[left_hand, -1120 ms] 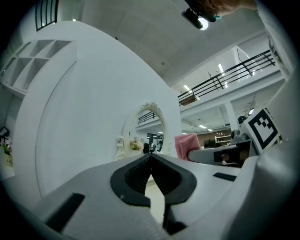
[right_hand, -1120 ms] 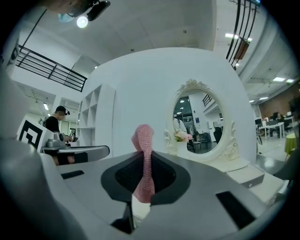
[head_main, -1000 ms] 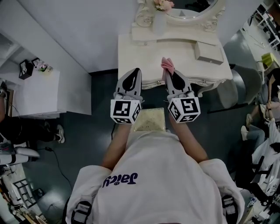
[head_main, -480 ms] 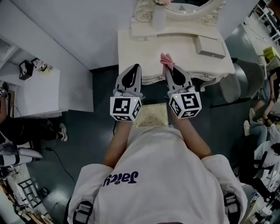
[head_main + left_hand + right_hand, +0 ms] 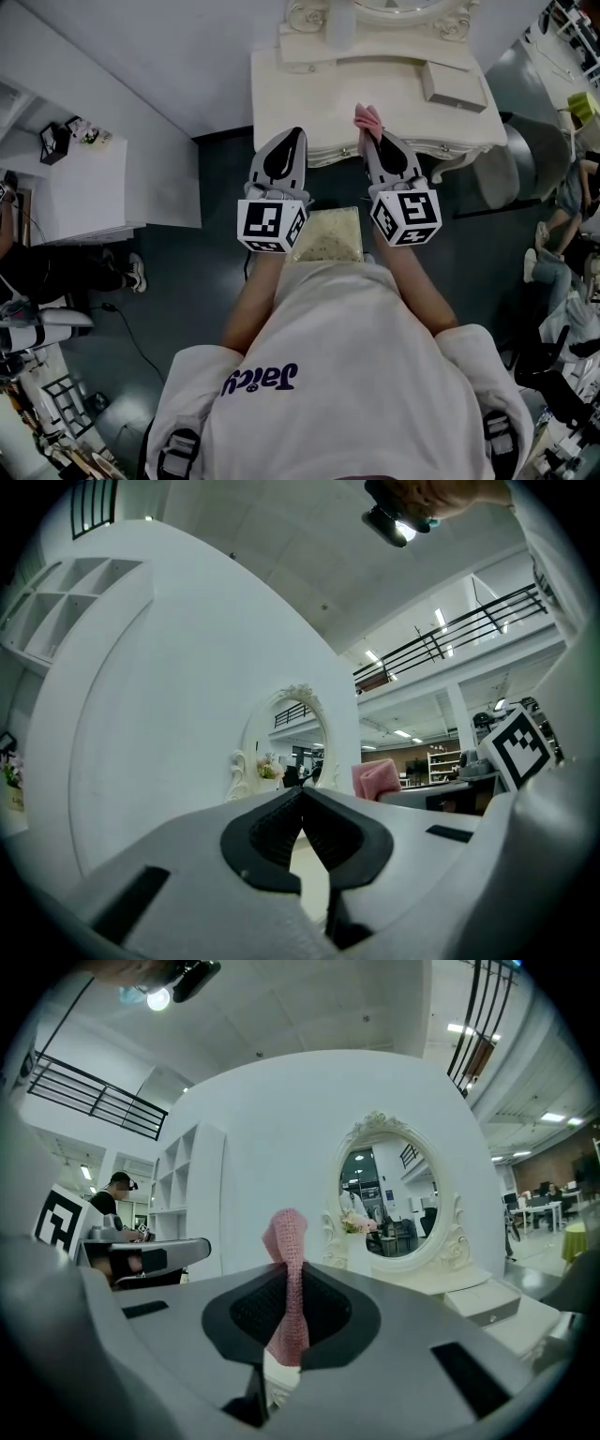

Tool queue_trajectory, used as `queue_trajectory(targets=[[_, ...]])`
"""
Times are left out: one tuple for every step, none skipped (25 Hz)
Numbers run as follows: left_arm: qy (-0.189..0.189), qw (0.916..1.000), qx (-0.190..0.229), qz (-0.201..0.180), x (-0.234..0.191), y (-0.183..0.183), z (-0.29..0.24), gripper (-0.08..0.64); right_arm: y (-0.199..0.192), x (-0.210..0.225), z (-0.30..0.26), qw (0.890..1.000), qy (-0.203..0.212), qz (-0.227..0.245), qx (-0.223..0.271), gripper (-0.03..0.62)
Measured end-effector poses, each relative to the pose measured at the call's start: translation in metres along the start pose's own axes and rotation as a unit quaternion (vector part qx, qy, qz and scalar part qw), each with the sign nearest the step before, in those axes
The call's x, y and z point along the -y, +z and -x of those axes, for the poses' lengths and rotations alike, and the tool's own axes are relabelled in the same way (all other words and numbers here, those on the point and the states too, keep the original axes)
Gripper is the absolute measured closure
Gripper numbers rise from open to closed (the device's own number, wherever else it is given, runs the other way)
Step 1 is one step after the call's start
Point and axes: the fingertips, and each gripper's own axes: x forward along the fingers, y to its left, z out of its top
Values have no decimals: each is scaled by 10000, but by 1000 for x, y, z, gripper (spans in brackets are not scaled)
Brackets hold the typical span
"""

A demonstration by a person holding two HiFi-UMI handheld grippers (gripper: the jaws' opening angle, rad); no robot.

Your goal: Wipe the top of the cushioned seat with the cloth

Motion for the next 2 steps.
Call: queue_trajectory(targets=[[-12,10000,11,-2,1,0,-1,546,0,1,0,10000,-9,-8,1,566],[-23,10000,21,-2,2,0,-2,546,-1,3,0,10000,-17,-17,2,566]])
